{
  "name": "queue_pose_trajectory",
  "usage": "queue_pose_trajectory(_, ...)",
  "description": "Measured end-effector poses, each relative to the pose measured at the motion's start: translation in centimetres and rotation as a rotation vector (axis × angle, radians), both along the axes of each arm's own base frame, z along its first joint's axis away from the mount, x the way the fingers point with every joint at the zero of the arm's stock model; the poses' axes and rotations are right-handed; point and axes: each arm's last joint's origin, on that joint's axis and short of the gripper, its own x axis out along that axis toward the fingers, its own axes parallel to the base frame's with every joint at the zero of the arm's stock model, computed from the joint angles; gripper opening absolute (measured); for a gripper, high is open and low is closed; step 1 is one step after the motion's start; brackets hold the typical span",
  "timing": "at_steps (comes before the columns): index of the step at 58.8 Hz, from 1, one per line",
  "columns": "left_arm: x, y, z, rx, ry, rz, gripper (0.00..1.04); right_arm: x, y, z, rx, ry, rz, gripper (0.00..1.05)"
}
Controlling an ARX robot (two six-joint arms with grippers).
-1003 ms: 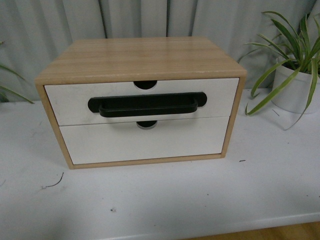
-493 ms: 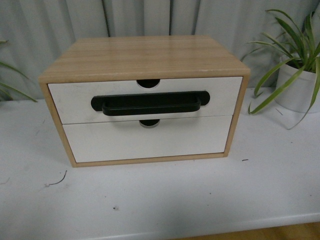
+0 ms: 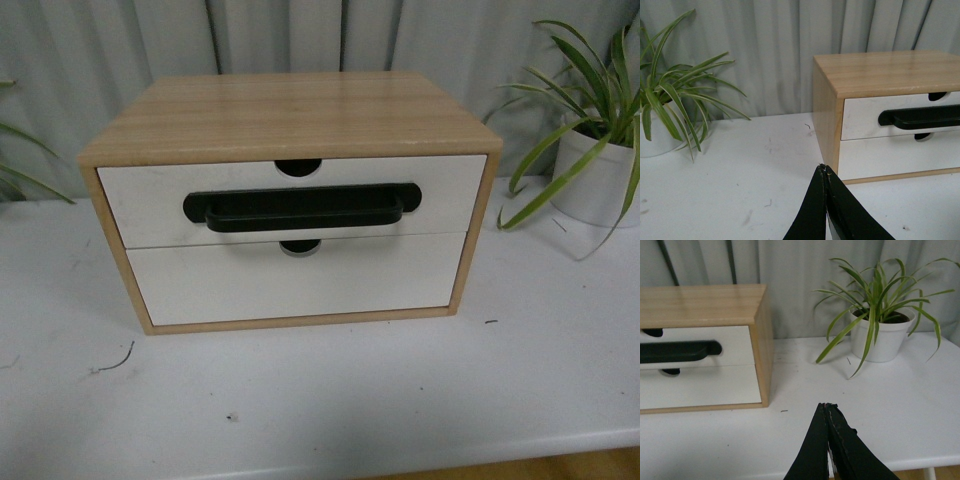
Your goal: Close drawer sideways
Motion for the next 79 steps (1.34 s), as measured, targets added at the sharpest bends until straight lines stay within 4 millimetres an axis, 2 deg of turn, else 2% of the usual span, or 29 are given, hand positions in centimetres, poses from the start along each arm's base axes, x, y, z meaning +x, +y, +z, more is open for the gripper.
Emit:
queue_pose_trajectory(2, 0.0, 0.0, -0.01, 0.0, 0.001, 0.0, 0.02, -0.3, -0.34, -0.54, 0.0, 0.008, -0.003, 0.02)
queue_pose_trajectory(5, 0.0, 0.0, 0.0, 0.0, 0.0, 0.0, 0.02, -0.56, -0.79, 0.06, 0.004, -0.057, -0.043, 0.02)
queue_pose_trajectory(38, 0.0, 0.0, 0.0, 0.0, 0.0, 0.0, 0.02, -0.56, -0.66, -0.07, 0.006, -0.044, -0.018, 0.02)
queue_pose_trajectory(40, 0.0, 0.0, -0.01, -0.001, 0.001, 0.0, 0.07, -0.56, -0.66, -0.07, 0.006, -0.044, -0.018, 0.07)
queue_pose_trajectory(52, 0.0, 0.0, 0.0, -0.001, 0.0, 0.0, 0.52, -0.56, -0.66, -0.07, 0.006, -0.044, -0.018, 0.52)
queue_pose_trajectory(62, 0.0, 0.0, 0.0, -0.001, 0.0, 0.0, 0.79, -0.56, -0.66, -0.07, 0.006, -0.044, -0.018, 0.79)
queue_pose_trajectory(64, 0.0, 0.0, 0.0, -0.001, 0.0, 0.0, 0.88, -0.56, -0.66, -0.07, 0.006, -0.044, -0.018, 0.88)
queue_pose_trajectory(68, 0.0, 0.0, 0.0, 0.0, 0.0, 0.0, 1.0, -0.56, -0.66, -0.07, 0.006, -0.044, -0.018, 1.0)
queue_pose_trajectory(71, 0.0, 0.0, 0.0, -0.001, 0.0, 0.0, 0.97, -0.56, -0.66, -0.07, 0.007, -0.044, -0.018, 0.97)
queue_pose_trajectory(79, 0.0, 0.0, 0.0, -0.001, 0.0, 0.0, 0.98, -0.56, -0.66, -0.07, 0.007, -0.044, -0.018, 0.98)
